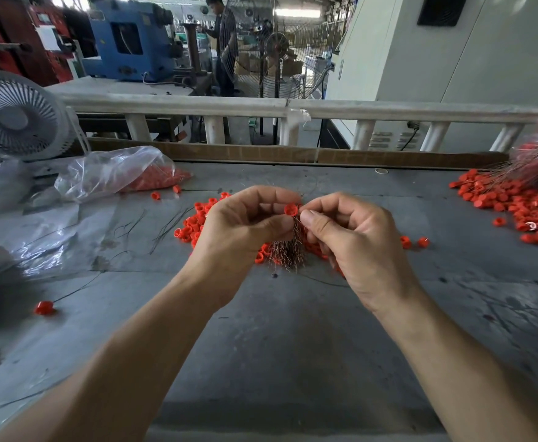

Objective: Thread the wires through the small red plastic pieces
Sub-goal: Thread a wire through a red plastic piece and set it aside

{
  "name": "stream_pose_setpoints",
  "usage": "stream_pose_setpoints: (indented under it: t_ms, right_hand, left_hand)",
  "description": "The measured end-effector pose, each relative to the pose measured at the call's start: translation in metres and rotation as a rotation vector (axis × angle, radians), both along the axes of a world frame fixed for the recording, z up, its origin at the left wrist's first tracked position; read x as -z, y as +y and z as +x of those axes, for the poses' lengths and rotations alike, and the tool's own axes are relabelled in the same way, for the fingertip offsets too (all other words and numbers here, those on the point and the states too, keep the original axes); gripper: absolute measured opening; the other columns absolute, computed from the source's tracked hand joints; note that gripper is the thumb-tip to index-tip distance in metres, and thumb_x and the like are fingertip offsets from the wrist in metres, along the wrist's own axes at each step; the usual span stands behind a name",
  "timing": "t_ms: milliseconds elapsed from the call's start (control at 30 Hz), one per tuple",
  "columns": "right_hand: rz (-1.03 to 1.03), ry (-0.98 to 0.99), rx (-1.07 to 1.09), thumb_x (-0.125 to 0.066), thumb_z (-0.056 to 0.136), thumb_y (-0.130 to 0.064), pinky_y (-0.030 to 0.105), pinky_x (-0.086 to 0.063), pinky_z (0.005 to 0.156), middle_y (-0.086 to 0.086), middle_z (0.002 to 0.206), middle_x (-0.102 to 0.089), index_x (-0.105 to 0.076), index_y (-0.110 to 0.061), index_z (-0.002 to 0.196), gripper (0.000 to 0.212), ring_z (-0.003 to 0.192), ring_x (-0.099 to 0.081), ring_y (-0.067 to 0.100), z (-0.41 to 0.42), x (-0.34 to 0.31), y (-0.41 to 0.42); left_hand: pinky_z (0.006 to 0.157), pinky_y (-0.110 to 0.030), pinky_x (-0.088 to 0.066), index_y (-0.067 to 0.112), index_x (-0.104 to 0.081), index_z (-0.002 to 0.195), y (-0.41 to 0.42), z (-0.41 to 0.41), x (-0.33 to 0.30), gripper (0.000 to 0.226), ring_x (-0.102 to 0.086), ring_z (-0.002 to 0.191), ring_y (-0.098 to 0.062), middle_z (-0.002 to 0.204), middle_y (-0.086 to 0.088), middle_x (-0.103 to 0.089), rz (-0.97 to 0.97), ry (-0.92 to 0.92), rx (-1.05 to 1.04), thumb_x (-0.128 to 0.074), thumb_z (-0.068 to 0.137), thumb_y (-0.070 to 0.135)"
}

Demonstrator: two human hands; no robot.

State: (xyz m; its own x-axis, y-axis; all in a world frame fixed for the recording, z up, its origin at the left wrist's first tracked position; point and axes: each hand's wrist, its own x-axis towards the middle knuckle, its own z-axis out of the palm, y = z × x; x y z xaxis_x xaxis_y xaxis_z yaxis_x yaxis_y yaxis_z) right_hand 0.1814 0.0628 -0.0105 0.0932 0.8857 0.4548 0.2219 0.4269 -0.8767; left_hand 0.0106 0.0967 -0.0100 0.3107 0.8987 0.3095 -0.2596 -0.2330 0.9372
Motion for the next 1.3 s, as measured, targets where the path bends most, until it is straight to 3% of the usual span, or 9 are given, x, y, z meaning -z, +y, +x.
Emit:
stream_pose_setpoints:
  t_ms: [333, 567, 733, 867, 1100, 1200, 1300]
  right_hand:
    - [0.002, -0.027, 0.042, -0.074, 0.091, -0.022, 0.010, -0.040, 0.050, -0.007, 0.063, -0.067, -0.075, -0.026, 0.083, 0.009, 0.053, -0.056, 0.001, -0.0027, -0.0004, -0.0013]
    - [0.021, -0.103, 0.070, -0.074, 0.091, -0.019, 0.023, -0.056, 0.061, -0.004, 0.072, -0.072, -0.075, -0.025, 0.082, 0.011, 0.066, -0.066, 0.010, -0.0021, -0.0026, -0.0043]
    - [-0.004, -0.089, 0.076, -0.074, 0.091, -0.018, 0.021, -0.054, 0.059, -0.003, 0.071, -0.072, -0.075, -0.024, 0.081, 0.012, 0.065, -0.066, 0.010, -0.0031, -0.0030, -0.0054]
    - [-0.022, -0.076, 0.089, -0.074, 0.091, -0.018, 0.023, -0.053, 0.057, 0.000, 0.071, -0.072, -0.075, -0.023, 0.081, 0.011, 0.066, -0.067, 0.019, -0.0032, -0.0038, -0.0055]
    - [-0.025, -0.071, 0.085, -0.074, 0.091, -0.019, 0.025, -0.052, 0.057, 0.002, 0.072, -0.073, -0.075, -0.023, 0.082, 0.011, 0.069, -0.067, 0.024, -0.0038, -0.0040, -0.0059]
    - [-0.028, -0.081, 0.077, -0.074, 0.091, -0.021, 0.024, -0.050, 0.056, 0.000, 0.070, -0.072, -0.075, -0.024, 0.082, 0.010, 0.063, -0.064, 0.019, -0.0029, -0.0027, -0.0047]
    - [-0.046, -0.062, 0.045, -0.072, 0.092, -0.024, 0.016, -0.043, 0.053, -0.006, 0.062, -0.065, -0.073, -0.025, 0.083, 0.009, 0.057, -0.054, 0.005, -0.0019, -0.0009, -0.0033]
  left_hand:
    - [0.082, -0.029, -0.059, 0.014, -0.076, 0.104, 0.0001, 0.0007, 0.0002, 0.026, -0.068, 0.089, -0.021, 0.096, -0.009, -0.072, 0.009, 0.041, -0.023, -0.067, 0.090, -0.007]
    - [0.079, -0.028, -0.058, 0.020, -0.079, 0.101, 0.0002, -0.0011, -0.0006, 0.030, -0.068, 0.086, -0.019, 0.095, -0.008, -0.073, 0.045, 0.073, -0.016, -0.066, 0.091, -0.005]
    - [0.080, -0.026, -0.057, 0.026, -0.080, 0.099, -0.0015, -0.0023, -0.0017, 0.033, -0.069, 0.087, -0.019, 0.097, -0.011, -0.073, 0.055, 0.082, -0.014, -0.067, 0.090, -0.003]
    - [0.082, -0.027, -0.059, 0.026, -0.082, 0.099, -0.0042, -0.0014, -0.0047, 0.024, -0.072, 0.088, -0.022, 0.102, -0.019, -0.074, 0.006, 0.055, -0.011, -0.070, 0.083, 0.012]
    - [0.079, -0.027, -0.060, 0.022, -0.082, 0.096, -0.0065, -0.0016, -0.0074, 0.022, -0.072, 0.085, -0.021, 0.088, -0.010, -0.076, -0.049, 0.040, -0.015, -0.067, 0.085, 0.011]
    - [0.077, -0.027, -0.060, 0.019, -0.082, 0.097, -0.0058, -0.0029, -0.0076, 0.026, -0.072, 0.083, -0.021, 0.088, -0.011, -0.076, -0.066, 0.033, -0.012, -0.063, 0.091, 0.002]
    - [0.077, -0.028, -0.060, 0.018, -0.081, 0.098, -0.0057, -0.0033, -0.0086, 0.023, -0.072, 0.084, -0.020, 0.090, -0.011, -0.076, -0.095, 0.009, 0.004, -0.067, 0.085, 0.007]
